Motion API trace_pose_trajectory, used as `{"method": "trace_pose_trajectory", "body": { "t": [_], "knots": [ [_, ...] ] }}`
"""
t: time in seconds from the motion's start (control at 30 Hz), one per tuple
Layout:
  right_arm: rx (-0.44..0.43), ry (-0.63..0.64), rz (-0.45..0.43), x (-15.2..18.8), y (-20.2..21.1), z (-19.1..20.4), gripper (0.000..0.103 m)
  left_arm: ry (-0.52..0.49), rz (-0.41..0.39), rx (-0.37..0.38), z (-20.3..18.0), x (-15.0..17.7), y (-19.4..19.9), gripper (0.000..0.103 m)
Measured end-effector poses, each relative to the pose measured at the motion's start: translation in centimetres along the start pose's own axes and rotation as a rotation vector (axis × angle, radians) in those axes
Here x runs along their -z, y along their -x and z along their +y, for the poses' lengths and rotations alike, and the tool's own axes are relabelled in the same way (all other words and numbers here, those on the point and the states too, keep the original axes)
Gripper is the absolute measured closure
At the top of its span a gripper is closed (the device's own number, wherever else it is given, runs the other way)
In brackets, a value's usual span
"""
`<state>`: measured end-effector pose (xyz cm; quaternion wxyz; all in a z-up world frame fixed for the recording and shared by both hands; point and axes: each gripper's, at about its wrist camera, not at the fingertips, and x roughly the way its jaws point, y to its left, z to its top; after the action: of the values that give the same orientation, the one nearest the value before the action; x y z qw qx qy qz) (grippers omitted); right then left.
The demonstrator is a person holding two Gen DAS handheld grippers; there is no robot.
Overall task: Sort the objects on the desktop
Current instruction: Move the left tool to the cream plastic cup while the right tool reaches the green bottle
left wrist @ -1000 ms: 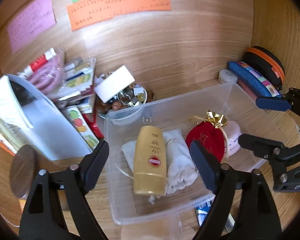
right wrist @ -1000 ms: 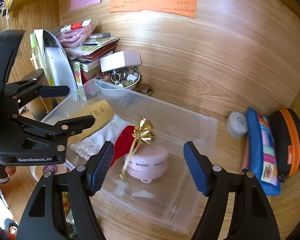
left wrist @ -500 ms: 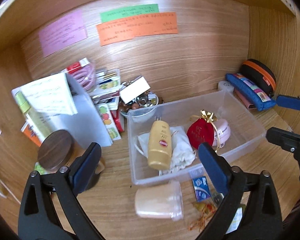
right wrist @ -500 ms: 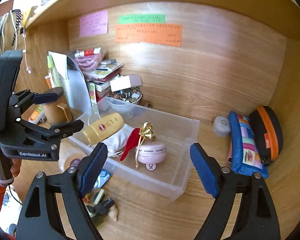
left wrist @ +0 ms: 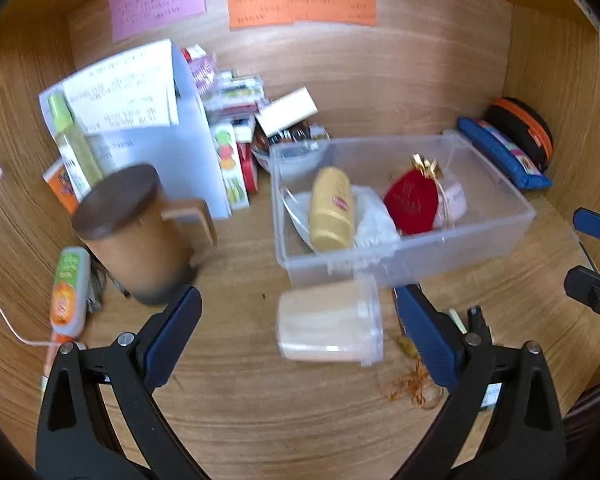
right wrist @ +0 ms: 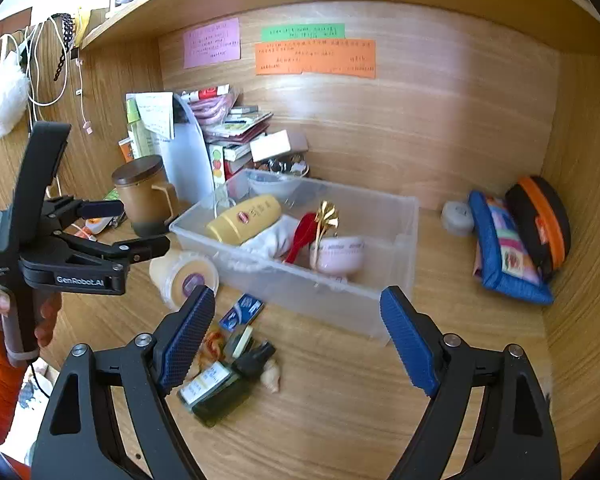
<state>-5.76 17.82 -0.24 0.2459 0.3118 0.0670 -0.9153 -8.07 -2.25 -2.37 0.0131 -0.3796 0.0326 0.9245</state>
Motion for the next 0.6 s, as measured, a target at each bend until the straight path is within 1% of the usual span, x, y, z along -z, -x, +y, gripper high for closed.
{"method": "trace_pose_trajectory", "body": {
  "t": [0.2,0.3,0.47,0.6],
  "knots": [
    [-0.052,-0.06,0.034,2.4,-0.6,0.5,0.02,0.011,0.054,0.044,-0.6,1.9,-1.4,0.004],
    [-0.061,-0.064,0.051,3.5,-0.9,1.2,0.02,0.019,0.071,0.055,-0.6,2.3,-2.0,0.004],
    [-0.079,-0.105,0.099,5.1,-1.9,1.7,0.022,0.042,0.091,0.065,-0.3,3.1,-2.6,0.004],
    [-0.104,-0.144,0.12,5.9,-2.5,2.0,0.022,0.058,0.103,0.068,-0.2,3.5,-3.2,0.004]
  ]
}}
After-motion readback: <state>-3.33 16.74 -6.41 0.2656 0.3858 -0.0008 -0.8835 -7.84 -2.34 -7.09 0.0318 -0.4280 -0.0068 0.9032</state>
